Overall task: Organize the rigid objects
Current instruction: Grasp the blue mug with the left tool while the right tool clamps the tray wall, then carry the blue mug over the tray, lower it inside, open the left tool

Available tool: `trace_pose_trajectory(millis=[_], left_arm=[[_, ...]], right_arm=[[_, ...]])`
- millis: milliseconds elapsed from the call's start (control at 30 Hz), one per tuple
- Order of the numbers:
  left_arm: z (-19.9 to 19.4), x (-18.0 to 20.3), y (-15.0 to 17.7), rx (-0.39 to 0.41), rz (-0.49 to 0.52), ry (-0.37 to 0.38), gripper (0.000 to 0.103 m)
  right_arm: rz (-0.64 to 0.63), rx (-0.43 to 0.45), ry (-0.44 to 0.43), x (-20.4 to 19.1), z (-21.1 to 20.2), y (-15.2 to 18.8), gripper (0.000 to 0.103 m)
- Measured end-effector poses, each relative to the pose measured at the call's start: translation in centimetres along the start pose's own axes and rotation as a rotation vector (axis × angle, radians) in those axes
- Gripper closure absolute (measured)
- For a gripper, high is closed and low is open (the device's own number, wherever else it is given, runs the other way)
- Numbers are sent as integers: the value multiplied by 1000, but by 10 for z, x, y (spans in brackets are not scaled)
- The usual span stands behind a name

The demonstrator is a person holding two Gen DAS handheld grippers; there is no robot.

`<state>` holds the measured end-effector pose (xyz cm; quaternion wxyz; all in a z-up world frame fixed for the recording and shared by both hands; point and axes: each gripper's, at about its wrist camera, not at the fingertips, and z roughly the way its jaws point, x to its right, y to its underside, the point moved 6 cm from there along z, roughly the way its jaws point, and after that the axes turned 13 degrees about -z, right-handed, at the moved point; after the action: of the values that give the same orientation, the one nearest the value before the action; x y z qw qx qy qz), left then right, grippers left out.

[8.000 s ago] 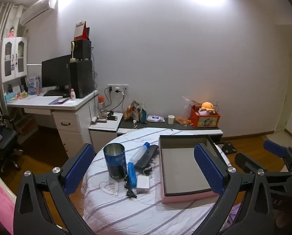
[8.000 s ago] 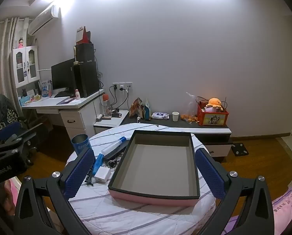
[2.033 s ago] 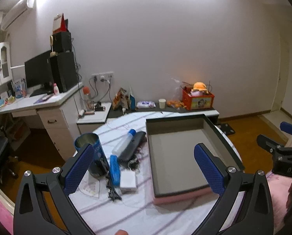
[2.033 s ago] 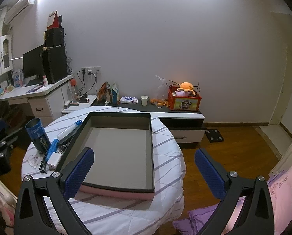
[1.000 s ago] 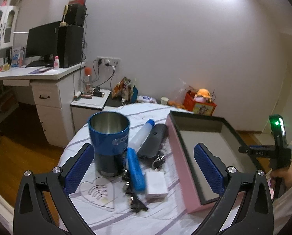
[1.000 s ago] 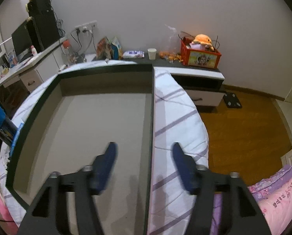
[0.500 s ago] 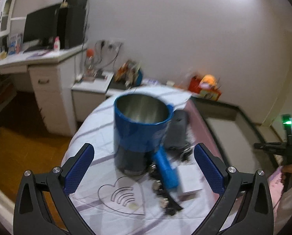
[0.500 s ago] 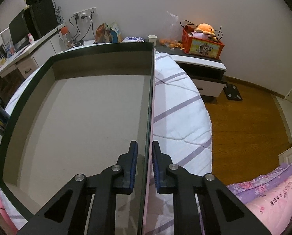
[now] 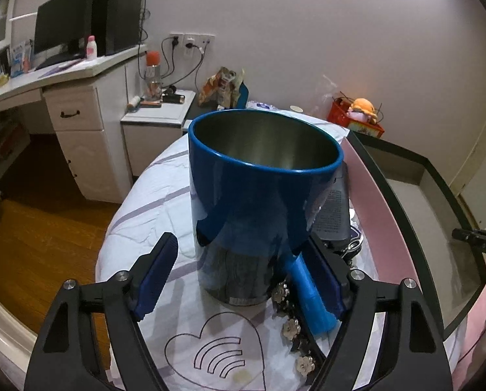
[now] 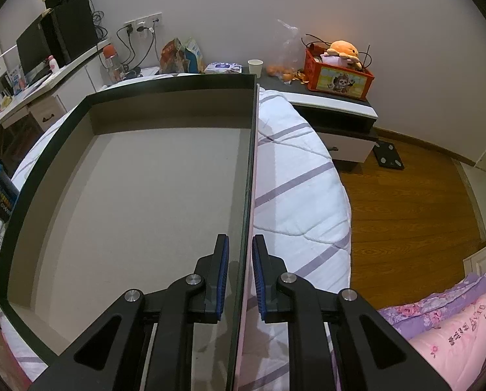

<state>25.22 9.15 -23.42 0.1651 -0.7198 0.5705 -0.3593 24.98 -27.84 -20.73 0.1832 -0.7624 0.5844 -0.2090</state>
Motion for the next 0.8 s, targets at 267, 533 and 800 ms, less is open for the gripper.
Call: trace_pose_trajectory(millis=[267,533,800], left_arm=[[6,8,-12,16,34,6,24],[-5,16,-13,39,71,24,34],[-34,33,-18,105,127,11,34]], right_arm=[[4,9,-10,2,-2,2,89],[2,6,-17,3,-2,5,89],[-29,-21,-13,-2,4,5,94]])
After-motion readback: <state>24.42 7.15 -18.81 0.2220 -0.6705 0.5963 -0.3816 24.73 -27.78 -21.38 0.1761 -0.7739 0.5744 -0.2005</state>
